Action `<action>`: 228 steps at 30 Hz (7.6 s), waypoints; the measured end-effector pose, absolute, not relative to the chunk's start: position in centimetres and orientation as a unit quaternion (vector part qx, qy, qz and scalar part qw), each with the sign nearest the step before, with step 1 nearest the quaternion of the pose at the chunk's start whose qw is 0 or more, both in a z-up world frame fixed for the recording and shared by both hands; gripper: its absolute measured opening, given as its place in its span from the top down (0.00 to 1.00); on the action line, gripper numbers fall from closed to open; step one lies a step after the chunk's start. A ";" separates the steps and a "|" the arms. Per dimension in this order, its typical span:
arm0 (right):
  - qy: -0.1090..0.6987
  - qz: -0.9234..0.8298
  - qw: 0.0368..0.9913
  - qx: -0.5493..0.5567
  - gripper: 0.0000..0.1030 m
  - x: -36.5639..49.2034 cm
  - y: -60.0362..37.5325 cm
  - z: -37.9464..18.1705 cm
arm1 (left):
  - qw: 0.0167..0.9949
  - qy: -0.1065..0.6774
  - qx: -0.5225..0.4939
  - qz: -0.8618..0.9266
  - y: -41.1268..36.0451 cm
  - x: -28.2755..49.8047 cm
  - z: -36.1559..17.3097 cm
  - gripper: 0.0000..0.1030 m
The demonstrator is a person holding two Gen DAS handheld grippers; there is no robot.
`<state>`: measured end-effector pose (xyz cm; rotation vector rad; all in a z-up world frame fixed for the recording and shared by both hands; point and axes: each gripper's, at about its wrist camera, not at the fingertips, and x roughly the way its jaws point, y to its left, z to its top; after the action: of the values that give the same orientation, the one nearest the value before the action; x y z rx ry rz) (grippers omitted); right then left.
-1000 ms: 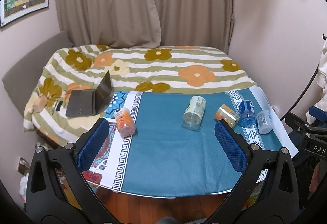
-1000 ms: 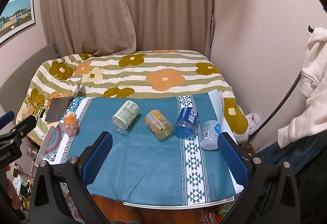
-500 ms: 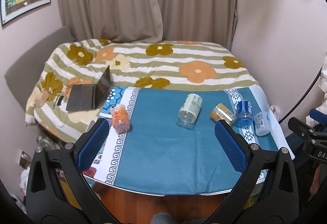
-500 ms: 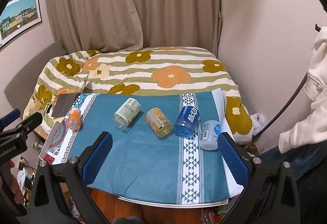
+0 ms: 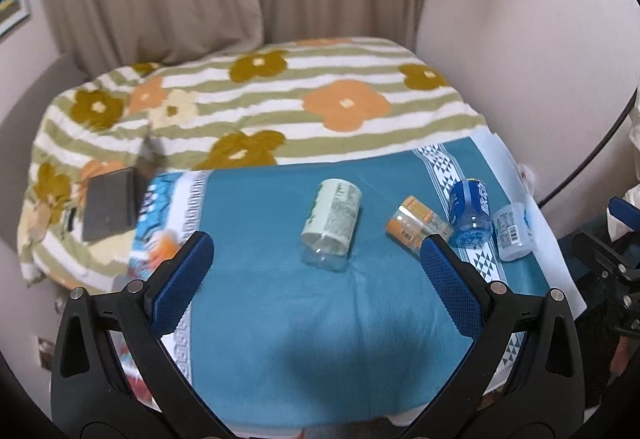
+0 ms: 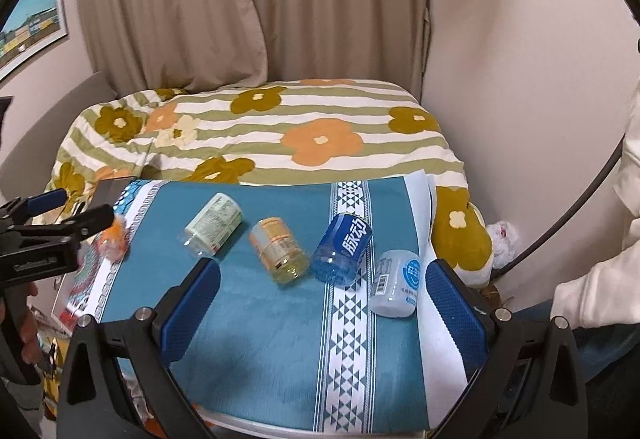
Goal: Flip cup upright
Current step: 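Move the left gripper to the white-labelled clear cup lying on its side, then close the left gripper on the cup body and lift it, then bring the cup toward the right gripper and grasp it with the right gripper while the left gripper releases it, then rotate the cup upright with the right gripper and lower it onto the table, then open the right gripper and withdraw it from the upright cup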
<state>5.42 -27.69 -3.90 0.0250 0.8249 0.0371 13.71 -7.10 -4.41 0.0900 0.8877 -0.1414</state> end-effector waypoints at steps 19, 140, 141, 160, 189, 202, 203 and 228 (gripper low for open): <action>0.457 -0.031 0.889 0.030 0.00 14.0 -25.4 -11.2 | 0.795 0.575 0.105 -0.161 -10.0 26.8 -19.1 0.00; 0.691 0.157 0.687 0.161 0.03 14.2 -14.4 -18.1 | 0.832 0.554 0.012 -0.005 8.5 8.7 -16.5 0.00; 0.696 0.155 0.683 0.158 0.05 14.5 -14.0 -18.5 | 0.831 0.556 0.010 -0.006 8.9 8.9 -16.8 0.00; 0.744 0.137 0.628 0.184 0.28 17.1 -12.1 -23.1 | 0.815 0.579 -0.009 -0.036 11.8 11.5 -20.1 0.00; 0.387 0.047 0.918 0.075 0.48 11.9 -12.3 -15.3 | 0.838 0.541 0.045 -0.052 8.7 11.3 -15.8 0.00; 0.393 0.068 0.917 0.013 0.46 9.8 -11.3 -16.0 | 0.837 0.543 0.036 -0.049 8.8 11.7 -16.2 0.00; 0.395 0.069 0.916 0.005 0.46 9.6 -11.1 -16.0 | 0.837 0.543 0.035 -0.048 8.8 11.6 -16.2 0.00; 0.402 0.094 0.910 0.019 0.01 7.3 -12.9 -14.4 | 0.861 0.507 0.010 -0.024 7.7 8.1 -12.2 0.00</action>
<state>7.32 -12.85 -14.36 0.0382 0.8299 0.1946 8.14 7.74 -12.20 0.0203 1.0644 -0.0506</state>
